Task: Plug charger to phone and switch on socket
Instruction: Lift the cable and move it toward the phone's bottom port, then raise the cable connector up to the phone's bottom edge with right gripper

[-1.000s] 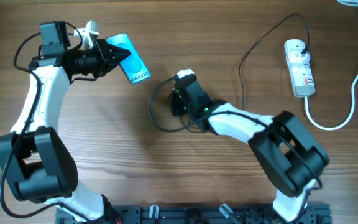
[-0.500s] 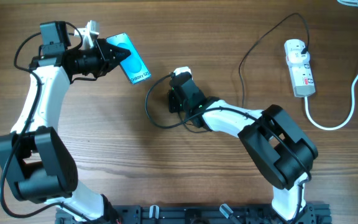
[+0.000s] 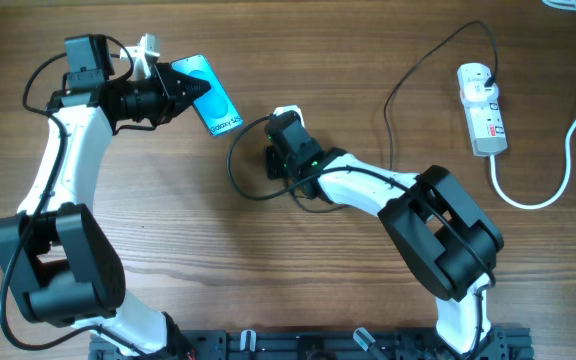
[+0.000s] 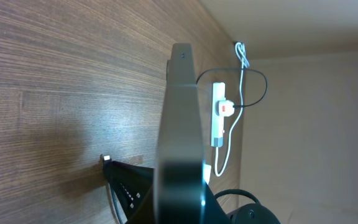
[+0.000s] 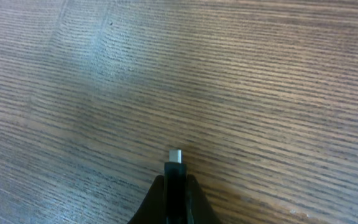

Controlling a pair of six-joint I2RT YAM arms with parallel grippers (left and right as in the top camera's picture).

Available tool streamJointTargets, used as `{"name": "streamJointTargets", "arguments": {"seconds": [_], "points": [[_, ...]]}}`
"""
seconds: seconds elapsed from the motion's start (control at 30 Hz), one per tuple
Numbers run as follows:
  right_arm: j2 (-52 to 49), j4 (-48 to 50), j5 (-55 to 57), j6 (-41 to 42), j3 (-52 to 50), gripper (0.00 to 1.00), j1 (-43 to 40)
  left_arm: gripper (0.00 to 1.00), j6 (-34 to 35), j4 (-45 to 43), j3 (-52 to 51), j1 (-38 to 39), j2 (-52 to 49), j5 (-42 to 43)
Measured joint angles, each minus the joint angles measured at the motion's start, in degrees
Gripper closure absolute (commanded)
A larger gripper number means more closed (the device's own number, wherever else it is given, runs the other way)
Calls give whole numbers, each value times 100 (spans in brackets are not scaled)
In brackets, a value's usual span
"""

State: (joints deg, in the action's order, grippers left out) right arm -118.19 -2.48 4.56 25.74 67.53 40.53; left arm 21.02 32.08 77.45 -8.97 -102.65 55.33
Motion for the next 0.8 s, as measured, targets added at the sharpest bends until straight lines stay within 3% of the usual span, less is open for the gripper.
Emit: {"name": "streamJointTargets", "arguments": {"seconds": [0.2,0.4,0.53,0.67,0.8], "points": [[85,-726,-72,-44,238,96,9,96,-20,138,0,0,0,0],[1217,-1532,-1110,-52,22,96,-114,96,-20,96,0,0,0,7],[1937,-2218,-1086,-85,63,96,-168,96,-20,87,0,0,0,13],[1609,-3250,-577,-92,-120,96,-120,96,-22,98,0,0,0,42],[1158,-3434,-212,-92,-380,96,-24,96,-22,107,0,0,0,92]]}}
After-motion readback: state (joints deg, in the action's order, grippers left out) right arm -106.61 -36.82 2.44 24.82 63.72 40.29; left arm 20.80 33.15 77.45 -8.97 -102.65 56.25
